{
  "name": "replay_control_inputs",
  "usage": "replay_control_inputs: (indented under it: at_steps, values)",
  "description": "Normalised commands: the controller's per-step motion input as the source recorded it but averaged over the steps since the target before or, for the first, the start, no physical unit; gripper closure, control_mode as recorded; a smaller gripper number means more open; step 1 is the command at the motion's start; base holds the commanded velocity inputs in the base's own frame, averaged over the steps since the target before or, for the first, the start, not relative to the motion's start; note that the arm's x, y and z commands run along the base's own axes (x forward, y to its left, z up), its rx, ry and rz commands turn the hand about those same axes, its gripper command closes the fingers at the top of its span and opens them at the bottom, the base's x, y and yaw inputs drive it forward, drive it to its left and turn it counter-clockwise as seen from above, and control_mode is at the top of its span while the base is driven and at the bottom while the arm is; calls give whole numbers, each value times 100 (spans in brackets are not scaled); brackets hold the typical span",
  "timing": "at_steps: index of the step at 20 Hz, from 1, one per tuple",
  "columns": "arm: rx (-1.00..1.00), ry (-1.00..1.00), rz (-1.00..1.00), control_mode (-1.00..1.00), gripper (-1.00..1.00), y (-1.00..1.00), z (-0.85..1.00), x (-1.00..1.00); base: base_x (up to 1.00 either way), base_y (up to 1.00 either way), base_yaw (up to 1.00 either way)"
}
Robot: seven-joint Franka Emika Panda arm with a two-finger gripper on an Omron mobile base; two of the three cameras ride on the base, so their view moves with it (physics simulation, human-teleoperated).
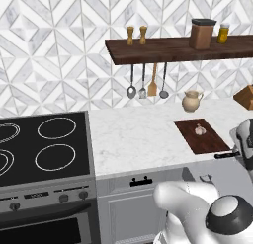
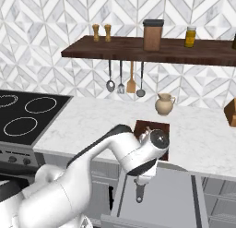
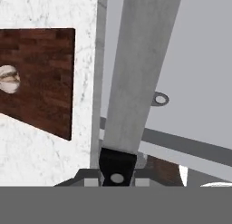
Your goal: Place the appropriate cutting tool for cutting the garlic skin on the cutting board.
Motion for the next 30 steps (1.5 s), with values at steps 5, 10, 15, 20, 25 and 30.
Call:
replay_control_inputs:
  at_steps: [5, 10, 15, 20, 25, 30]
  values:
    - [-1, 20, 0, -100, 100, 8, 5, 84, 0, 0, 0]
    - [0, 28, 1, -100, 100, -6, -5, 93, 0, 0, 0]
    - [2, 14, 2, -100, 100, -10, -22, 66, 0, 0, 0]
    - [8, 3, 0, -100, 100, -14, -32, 39, 0, 0, 0]
    - [3, 13, 0, -100, 100, -2, -29, 55, 0, 0, 0]
    - [0, 11, 0, -100, 100, 0, -31, 26, 0, 0, 0]
